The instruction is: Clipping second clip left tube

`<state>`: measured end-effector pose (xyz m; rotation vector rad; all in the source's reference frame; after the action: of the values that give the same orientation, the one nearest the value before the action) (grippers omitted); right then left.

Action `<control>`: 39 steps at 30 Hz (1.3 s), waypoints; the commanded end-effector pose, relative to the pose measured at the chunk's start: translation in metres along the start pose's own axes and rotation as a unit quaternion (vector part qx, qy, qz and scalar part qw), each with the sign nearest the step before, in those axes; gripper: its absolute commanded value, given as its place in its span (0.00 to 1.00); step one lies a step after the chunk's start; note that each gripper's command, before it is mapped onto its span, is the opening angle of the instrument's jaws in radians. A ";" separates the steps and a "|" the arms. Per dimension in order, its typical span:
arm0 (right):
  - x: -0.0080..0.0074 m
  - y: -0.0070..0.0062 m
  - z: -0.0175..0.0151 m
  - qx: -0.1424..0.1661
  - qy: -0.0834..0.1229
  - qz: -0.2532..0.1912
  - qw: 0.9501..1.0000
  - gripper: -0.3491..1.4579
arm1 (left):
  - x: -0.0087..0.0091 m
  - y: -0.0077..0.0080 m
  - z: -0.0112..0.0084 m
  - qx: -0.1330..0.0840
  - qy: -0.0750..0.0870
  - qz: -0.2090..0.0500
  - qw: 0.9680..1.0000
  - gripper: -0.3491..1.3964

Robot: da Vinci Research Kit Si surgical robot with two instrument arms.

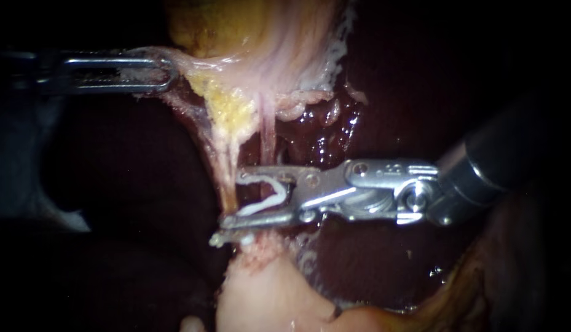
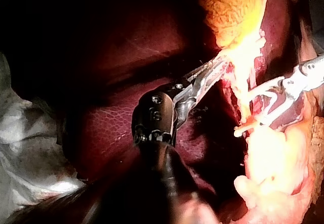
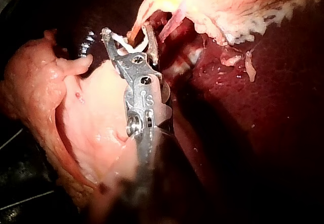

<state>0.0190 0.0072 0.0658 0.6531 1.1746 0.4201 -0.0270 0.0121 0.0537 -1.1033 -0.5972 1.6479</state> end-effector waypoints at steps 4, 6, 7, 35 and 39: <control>-0.0010 0.0000 0.0009 0.011 -0.012 0.008 1.000 0.47 | 0.0000 0.0000 0.0000 0.000 0.000 0.000 1.000 0.00; -0.0014 0.0001 0.0012 0.016 -0.016 0.013 1.000 0.47 | 0.0000 0.0001 0.0000 0.000 0.000 0.000 1.000 0.00; -0.0017 0.0002 0.0014 0.019 -0.018 0.013 1.000 0.47 | 0.0000 0.0001 0.0000 0.000 0.000 0.000 1.000 0.00; -0.0033 0.0015 0.0048 0.065 -0.003 0.008 0.998 0.47 | 0.0000 0.0002 0.0001 0.001 0.000 0.000 1.000 0.00; -0.0032 0.0013 0.0054 0.065 0.000 0.010 0.998 0.47 | 0.0000 0.0002 0.0001 0.001 0.000 0.000 1.000 0.00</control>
<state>0.0232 0.0048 0.0702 0.7779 1.2049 0.3641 -0.0272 0.0120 0.0535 -1.1032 -0.5956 1.6472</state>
